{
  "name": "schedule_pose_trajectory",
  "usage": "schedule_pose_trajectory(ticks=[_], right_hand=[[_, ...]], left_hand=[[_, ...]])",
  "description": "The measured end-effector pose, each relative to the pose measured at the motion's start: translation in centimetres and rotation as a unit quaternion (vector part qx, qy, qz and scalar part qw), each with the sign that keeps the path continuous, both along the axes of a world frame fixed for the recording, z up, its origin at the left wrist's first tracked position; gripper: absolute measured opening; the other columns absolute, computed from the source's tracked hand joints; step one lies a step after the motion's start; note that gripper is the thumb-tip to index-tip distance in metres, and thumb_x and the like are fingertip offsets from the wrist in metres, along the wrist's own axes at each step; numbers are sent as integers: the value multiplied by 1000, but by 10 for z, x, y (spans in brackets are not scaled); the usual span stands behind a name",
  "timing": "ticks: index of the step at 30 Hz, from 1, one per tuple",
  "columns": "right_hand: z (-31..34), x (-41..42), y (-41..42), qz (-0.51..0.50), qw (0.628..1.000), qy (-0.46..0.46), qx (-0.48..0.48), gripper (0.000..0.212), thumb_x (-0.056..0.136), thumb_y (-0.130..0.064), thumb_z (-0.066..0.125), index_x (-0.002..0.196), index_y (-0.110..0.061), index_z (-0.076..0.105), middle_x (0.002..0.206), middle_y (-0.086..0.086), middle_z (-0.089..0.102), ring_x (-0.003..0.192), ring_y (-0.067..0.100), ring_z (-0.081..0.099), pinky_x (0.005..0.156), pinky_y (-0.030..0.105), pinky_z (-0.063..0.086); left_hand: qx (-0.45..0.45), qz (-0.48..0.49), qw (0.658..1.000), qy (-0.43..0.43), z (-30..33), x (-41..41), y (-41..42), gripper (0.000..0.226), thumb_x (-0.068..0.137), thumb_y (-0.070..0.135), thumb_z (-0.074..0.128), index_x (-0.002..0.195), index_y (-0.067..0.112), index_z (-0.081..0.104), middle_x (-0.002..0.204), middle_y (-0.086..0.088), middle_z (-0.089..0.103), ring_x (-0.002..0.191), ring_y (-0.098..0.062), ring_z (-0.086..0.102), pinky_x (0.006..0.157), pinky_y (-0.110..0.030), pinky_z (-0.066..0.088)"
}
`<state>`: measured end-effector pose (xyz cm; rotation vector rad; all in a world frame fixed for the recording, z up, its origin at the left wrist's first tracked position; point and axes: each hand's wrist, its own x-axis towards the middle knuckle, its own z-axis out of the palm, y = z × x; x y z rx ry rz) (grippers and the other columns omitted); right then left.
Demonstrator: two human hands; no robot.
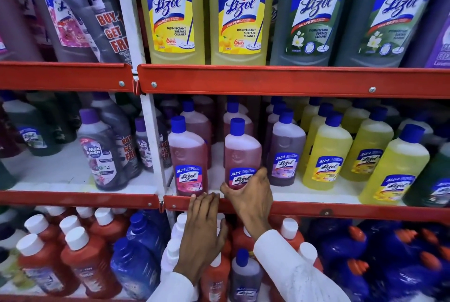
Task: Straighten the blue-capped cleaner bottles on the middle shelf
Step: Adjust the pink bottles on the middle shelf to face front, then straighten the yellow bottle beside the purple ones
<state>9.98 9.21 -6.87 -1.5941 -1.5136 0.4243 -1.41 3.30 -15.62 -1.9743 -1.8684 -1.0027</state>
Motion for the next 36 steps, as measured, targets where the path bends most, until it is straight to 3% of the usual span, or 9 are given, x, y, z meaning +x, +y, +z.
schedule_pose_trajectory(ticks=[10, 13, 16, 19, 26, 36], right_hand=[[-2, 17, -9, 38, 999, 14, 34, 104, 58, -60, 79, 138, -12, 34, 129, 11, 56, 117, 29, 57, 96, 39, 52], [-5, 40, -14, 21, 993, 48, 103, 90, 70, -67, 63, 138, -13, 37, 133, 10, 55, 120, 25, 53, 94, 34, 49], [-4, 63, 2, -44, 982, 95, 156, 74, 79, -48, 66, 135, -9, 39, 132, 16, 51, 118, 30, 50, 93, 35, 47], [-3, 75, 29, -94, 986, 61, 126, 82, 73, -38, 77, 133, 1, 37, 131, 23, 48, 120, 38, 45, 101, 45, 43], [2, 69, 62, -83, 995, 39, 43, 113, 63, -47, 85, 146, 2, 25, 142, 27, 45, 128, 45, 45, 106, 50, 43], [1, 75, 64, -66, 996, 53, 36, 100, 59, -42, 86, 134, 1, 35, 123, 26, 57, 112, 46, 56, 92, 51, 53]], left_hand=[[-13, 14, 1000, -1, 2, 3, -1, 51, 85, 28, 61, 132, 10, 55, 130, -7, 61, 126, -26, 52, 119, -46, 29], [-5, 21, 1000, -1, 4, 5, -1, 50, 84, 28, 63, 130, 11, 56, 128, -5, 61, 125, -25, 51, 118, -46, 29], [2, 33, 999, -6, 4, 9, 1, 49, 83, 27, 65, 128, 10, 57, 125, -6, 62, 123, -26, 51, 118, -45, 29], [3, 42, 999, -16, 3, 14, 2, 49, 83, 28, 64, 128, 9, 57, 124, -7, 62, 123, -27, 50, 117, -48, 29], [-16, 47, 999, -23, 4, 15, 3, 48, 84, 27, 66, 128, 10, 56, 125, -6, 60, 124, -27, 48, 119, -45, 25], [-42, 50, 997, -40, 9, 16, 1, 48, 85, 28, 64, 129, 11, 55, 126, -5, 59, 125, -28, 50, 123, -31, 12]])
